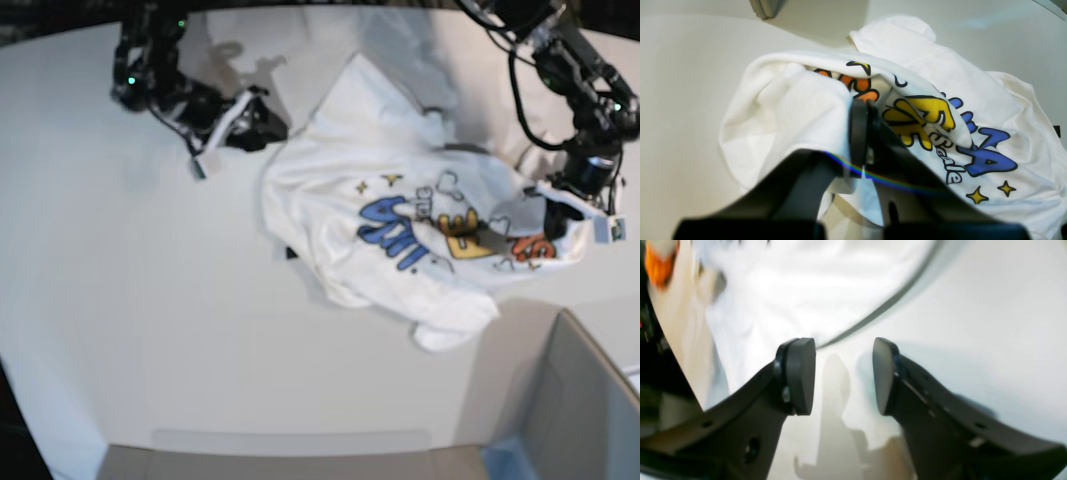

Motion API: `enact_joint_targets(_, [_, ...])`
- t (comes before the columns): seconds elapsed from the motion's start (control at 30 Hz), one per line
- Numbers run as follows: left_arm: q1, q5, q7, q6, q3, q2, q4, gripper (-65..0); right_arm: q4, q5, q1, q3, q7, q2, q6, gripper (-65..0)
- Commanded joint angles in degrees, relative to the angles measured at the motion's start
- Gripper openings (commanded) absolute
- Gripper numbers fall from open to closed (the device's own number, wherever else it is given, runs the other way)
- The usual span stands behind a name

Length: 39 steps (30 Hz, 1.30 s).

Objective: Layout the t-shirt on the table in an organized manner, then fold the t-shirt properly
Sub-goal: 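Drag the shirt with the left gripper while the right gripper grasps another edge, then lift the shirt with both grippers and swing it to flatten it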

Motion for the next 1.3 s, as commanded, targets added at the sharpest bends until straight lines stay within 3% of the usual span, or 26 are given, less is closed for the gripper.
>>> enact_joint_targets(0.0, [-0.6,-1.1,-1.3,-0.2,0.1,-0.6,0.9,-65.0,-0.7,-2.3,1.0,0.5,-0.8,-0.8,-0.1,-35.5])
enact_joint_targets(0.27, [-0.6,-1.1,-1.3,-0.2,0.1,-0.6,0.9,-65.0,-7.8,-2.4,4.5,-3.6,2.2,-4.7,-0.7,-35.5])
enact_joint_targets(0.43, [-0.6,-1.1,-1.3,-0.2,-0.2,-0.6,0.9,-65.0,-12.9,-2.4,6.7,-9.8,5.3,-4.6,-8.6,-35.5])
enact_joint_targets(0.6, [-0.6,-1.1,-1.1,-0.3,0.0,-0.6,0.9,-65.0,-16.5,-2.4,8.2,-18.2,12.6,-4.2,-12.5,-36.4])
enact_joint_targets(0.7, [-0.6,-1.2,-0.9,-0.3,-0.3,-0.6,0.9,-65.0,-14.4,-2.4,8.7,-22.8,12.8,-2.8,-14.5,-46.2])
enact_joint_targets(0.8, [-0.3,-1.2,-0.8,-0.3,-0.4,-0.6,0.9,-65.0,-11.0,-2.4,8.8,-24.0,12.9,-1.7,-19.1,-64.5])
enact_joint_targets(0.97, [0.2,-1.3,-0.8,-0.3,-0.5,-0.7,1.0,-65.0,-1.8,-2.4,9.9,-24.2,12.9,1.6,-27.3,-65.0])
enact_joint_targets(1.13, [-1.9,-1.4,-0.5,-0.3,-0.5,-0.6,2.8,-65.0,9.7,-2.4,10.1,-24.0,19.2,6.1,-28.7,-65.0])
enact_joint_targets(1.27, [-8.0,-1.4,3.9,0.7,-2.6,-0.6,3.6,-65.0,13.5,-2.7,11.1,-23.2,24.4,9.3,-28.9,-65.0])
